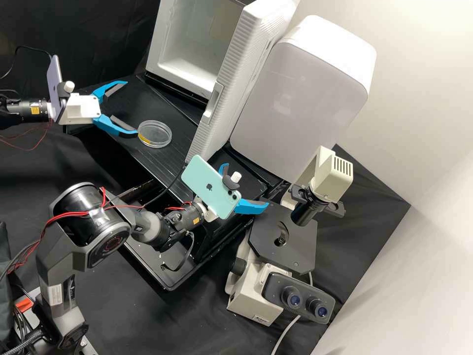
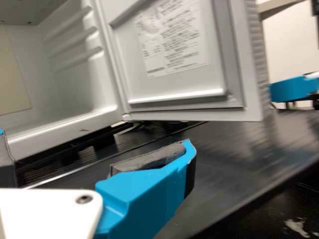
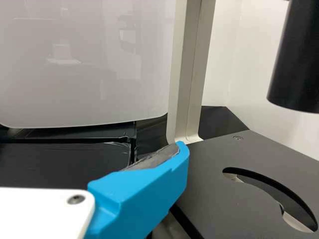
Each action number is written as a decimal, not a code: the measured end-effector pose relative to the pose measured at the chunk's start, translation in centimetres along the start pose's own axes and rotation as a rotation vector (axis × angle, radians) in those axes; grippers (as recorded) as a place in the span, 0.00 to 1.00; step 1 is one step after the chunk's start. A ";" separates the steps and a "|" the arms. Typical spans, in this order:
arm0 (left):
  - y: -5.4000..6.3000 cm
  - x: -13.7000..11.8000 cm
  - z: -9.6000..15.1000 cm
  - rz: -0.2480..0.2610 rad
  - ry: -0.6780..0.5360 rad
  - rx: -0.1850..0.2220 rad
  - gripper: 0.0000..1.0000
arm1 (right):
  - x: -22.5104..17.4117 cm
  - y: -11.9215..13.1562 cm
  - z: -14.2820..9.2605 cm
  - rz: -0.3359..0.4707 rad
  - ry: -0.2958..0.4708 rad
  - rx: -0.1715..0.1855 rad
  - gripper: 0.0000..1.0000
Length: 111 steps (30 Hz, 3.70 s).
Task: Place the petri dish in the incubator
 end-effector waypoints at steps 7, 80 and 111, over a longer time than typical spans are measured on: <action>-0.6 0.2 0.2 -0.018 0.014 -0.007 1.00 | 0.0 0.0 0.0 0.000 0.000 0.000 1.00; -3.0 4.5 0.8 -0.157 0.020 -0.181 1.00 | 0.0 0.0 0.0 0.000 0.000 0.000 1.00; -2.4 6.8 1.1 -0.224 -0.051 -0.337 1.00 | 0.0 0.0 0.0 0.000 0.000 0.000 1.00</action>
